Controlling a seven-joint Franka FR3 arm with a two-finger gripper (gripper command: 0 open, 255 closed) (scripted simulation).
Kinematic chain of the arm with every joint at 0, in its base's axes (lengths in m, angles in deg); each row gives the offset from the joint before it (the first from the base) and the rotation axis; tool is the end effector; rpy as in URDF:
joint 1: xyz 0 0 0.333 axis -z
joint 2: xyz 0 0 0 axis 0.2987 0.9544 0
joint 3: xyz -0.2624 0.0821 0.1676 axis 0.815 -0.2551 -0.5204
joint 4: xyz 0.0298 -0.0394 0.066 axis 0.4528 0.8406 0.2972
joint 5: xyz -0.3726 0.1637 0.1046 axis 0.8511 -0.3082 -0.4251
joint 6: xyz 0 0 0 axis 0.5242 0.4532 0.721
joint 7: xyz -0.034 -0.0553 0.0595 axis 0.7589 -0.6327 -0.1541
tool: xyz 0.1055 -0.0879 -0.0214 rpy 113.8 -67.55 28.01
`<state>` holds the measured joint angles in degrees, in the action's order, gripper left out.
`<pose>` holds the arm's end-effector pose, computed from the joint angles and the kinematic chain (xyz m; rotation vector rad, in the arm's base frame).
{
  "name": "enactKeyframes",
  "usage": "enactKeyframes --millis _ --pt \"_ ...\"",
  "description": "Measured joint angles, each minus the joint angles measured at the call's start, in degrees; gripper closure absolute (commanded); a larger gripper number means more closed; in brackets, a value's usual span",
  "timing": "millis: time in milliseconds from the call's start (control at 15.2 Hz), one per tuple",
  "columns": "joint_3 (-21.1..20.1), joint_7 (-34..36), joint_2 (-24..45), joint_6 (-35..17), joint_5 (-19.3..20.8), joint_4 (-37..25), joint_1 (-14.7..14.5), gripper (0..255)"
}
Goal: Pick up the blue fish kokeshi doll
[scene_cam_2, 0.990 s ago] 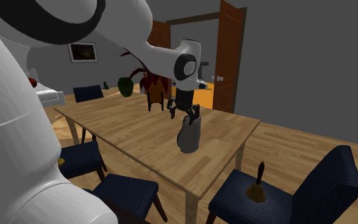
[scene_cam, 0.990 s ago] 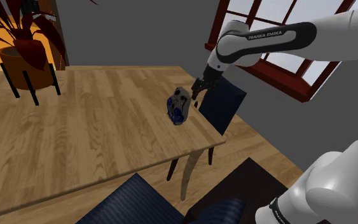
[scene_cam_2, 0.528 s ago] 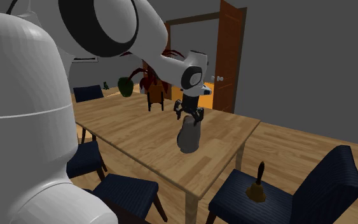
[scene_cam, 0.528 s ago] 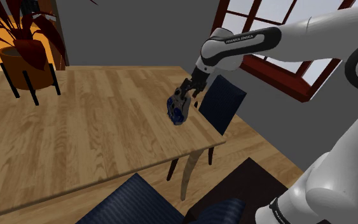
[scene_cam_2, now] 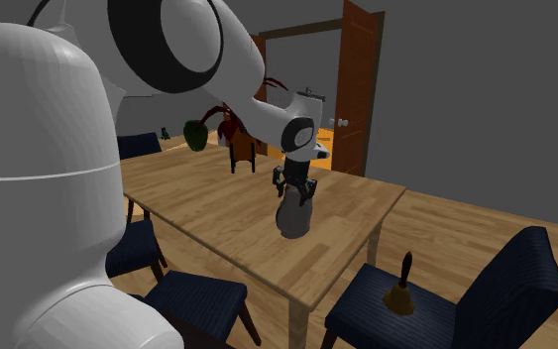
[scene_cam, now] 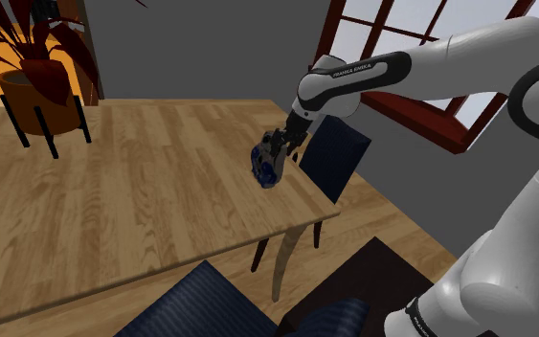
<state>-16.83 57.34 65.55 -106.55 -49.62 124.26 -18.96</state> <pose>0.6120 -0.0079 0.3510 -2.9356 0.0405 -0.2113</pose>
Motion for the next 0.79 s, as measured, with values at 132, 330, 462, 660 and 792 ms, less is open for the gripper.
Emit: enactKeyframes --millis 132,330,462,660,792 --pt "-0.01 0.01 0.04 -0.03 -0.01 -0.08 -0.01 255" --pt "-0.01 0.02 0.03 -0.06 -0.01 -0.07 -0.01 255" --pt "-0.01 0.01 0.01 -0.1 -0.02 -0.03 -0.02 255" --pt "0.02 0.05 -0.02 0.28 0.05 -0.21 0.01 255" --pt "0.04 0.54 -0.42 1.4 0.38 -0.87 -0.04 255"
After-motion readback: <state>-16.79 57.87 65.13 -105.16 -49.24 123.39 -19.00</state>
